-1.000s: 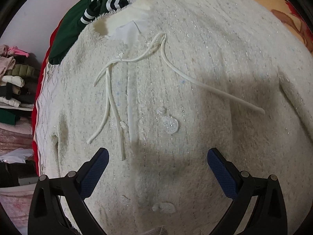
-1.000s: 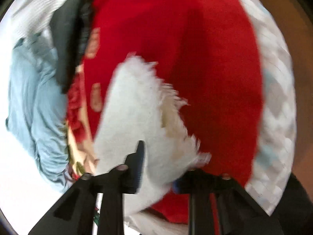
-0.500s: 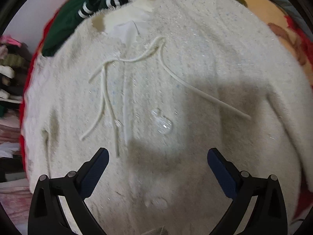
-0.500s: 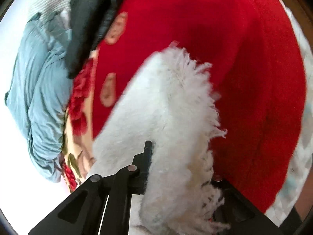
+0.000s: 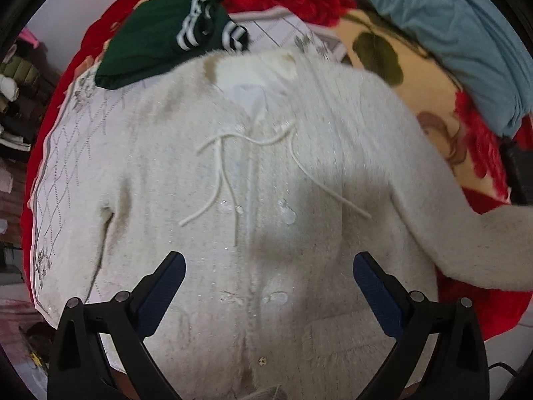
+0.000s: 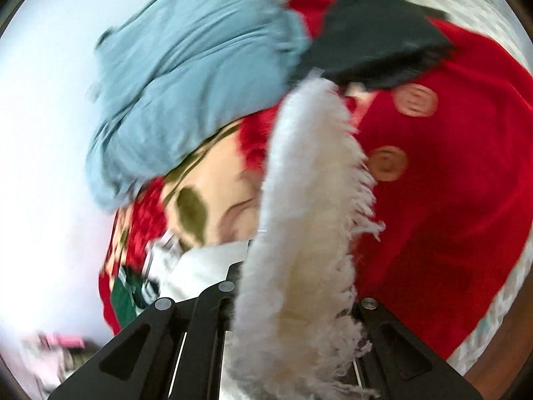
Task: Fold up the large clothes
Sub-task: 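Lift the cuff with the right tool and fold the sleeve across the body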
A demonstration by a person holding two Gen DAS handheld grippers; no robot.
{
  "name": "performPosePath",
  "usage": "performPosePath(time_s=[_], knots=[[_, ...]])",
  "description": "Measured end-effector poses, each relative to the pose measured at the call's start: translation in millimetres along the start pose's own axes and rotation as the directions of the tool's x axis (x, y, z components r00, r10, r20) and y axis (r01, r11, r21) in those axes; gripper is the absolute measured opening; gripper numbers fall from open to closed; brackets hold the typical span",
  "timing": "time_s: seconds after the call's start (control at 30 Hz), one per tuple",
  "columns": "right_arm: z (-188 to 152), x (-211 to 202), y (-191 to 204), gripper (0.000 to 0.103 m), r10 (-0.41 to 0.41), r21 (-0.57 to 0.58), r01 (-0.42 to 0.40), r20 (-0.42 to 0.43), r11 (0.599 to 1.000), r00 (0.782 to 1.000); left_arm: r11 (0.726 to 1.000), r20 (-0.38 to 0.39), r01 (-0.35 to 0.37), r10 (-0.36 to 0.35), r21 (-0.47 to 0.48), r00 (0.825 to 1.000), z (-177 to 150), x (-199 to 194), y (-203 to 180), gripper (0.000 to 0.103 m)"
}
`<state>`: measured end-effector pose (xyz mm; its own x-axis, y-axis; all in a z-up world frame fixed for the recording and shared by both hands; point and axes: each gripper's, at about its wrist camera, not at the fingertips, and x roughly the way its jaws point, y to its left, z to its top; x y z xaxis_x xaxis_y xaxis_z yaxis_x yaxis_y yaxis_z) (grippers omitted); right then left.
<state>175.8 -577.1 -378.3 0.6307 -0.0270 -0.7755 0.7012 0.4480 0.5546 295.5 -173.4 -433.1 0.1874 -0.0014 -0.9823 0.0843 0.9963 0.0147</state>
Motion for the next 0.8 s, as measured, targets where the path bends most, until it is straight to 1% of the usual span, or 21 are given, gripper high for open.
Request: performPosePath(time_s=[0.13,0.23,0.3,0.33,0.43,0.5,0.53,0.57,0.63,0.67,0.7,0.77,0.8], knots=[[-19,11,67,0.008,0.016,-0.143,-0.025,-0.059,0.989,0.998,0.999,0.033,-0.003,0.004,-0.040,0.999,5,-18,22,0.103],[-42,27,124,0.008,0.015,-0.267,-0.044,-0.110,0.963,0.994,0.997,0.062,-0.012,0.017,-0.080,0.998,9,-30,45,0.103],[-67,41,165,0.008,0.009,-0.359,-0.063,-0.150,0.931,0.989,0.994,0.084,-0.017,0.026,-0.106,0.996,12,-34,60,0.103],[-77,45,174,0.008,0.005,-0.390,-0.068,-0.160,0.918,0.987,0.992,0.093,-0.015,0.026,-0.122,0.995,13,-36,68,0.103],[-119,69,220,0.008,-0.014,-0.507,-0.092,-0.201,0.857,0.979,0.985,0.109,-0.023,0.042,-0.170,0.993,15,-32,98,0.103],[-151,86,249,0.008,-0.025,-0.570,-0.112,-0.226,0.814,0.974,0.975,0.108,-0.058,0.082,-0.213,0.991,13,-24,126,0.103],[-161,93,257,0.008,-0.031,-0.591,-0.118,-0.237,0.798,0.971,0.968,0.101,-0.076,0.103,-0.241,0.990,11,-20,141,0.103],[-180,103,269,0.008,-0.043,-0.620,-0.125,-0.249,0.775,0.968,0.953,0.083,-0.102,0.131,-0.284,0.988,7,-13,163,0.103],[-219,122,291,0.008,-0.063,-0.671,-0.140,-0.269,0.728,0.961,0.927,0.042,-0.139,0.164,-0.348,0.986,-2,-3,196,0.103],[-246,135,304,0.008,-0.083,-0.706,-0.143,-0.275,0.693,0.958,0.905,0.006,-0.168,0.184,-0.391,0.983,-11,6,220,0.103],[-259,147,311,0.008,-0.097,-0.730,-0.144,-0.277,0.668,0.956,0.886,-0.023,-0.191,0.200,-0.422,0.979,-22,13,237,0.103],[-303,174,321,0.007,-0.136,-0.785,-0.149,-0.284,0.602,0.949,0.850,-0.078,-0.247,0.239,-0.465,0.968,-44,25,266,0.103],[-330,187,328,0.007,-0.160,-0.814,-0.149,-0.283,0.561,0.946,0.837,-0.097,-0.269,0.254,-0.476,0.962,-54,29,276,0.103]])
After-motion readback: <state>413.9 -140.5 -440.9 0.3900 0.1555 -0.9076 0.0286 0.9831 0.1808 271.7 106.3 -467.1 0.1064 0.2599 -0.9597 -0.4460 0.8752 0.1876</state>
